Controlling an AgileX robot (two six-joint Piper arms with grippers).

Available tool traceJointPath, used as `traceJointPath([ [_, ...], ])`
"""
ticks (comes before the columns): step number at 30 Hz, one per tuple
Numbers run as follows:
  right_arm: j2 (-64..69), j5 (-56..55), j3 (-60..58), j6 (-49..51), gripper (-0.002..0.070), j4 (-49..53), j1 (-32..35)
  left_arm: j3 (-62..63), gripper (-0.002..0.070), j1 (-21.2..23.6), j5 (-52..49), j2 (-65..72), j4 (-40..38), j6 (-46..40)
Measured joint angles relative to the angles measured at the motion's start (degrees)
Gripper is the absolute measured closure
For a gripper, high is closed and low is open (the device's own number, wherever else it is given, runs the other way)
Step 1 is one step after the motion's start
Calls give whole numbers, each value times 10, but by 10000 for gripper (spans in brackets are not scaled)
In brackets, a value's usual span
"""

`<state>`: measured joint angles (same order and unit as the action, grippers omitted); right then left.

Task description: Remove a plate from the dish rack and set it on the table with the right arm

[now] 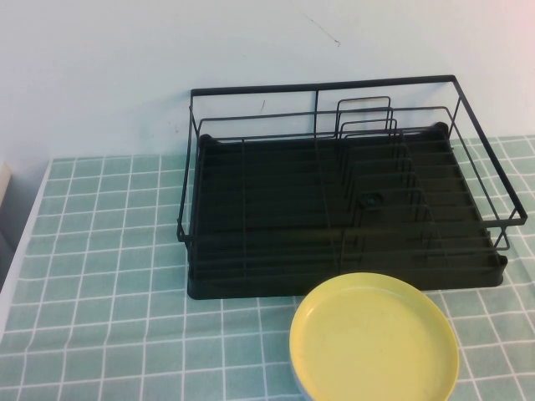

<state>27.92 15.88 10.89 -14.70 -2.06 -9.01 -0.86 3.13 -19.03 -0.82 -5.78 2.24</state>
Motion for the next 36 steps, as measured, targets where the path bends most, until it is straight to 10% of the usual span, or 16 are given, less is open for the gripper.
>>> traceJointPath([
  [36, -216, 33, -120, 0, 678, 14, 62, 0, 678, 0, 0, 0, 0, 0],
])
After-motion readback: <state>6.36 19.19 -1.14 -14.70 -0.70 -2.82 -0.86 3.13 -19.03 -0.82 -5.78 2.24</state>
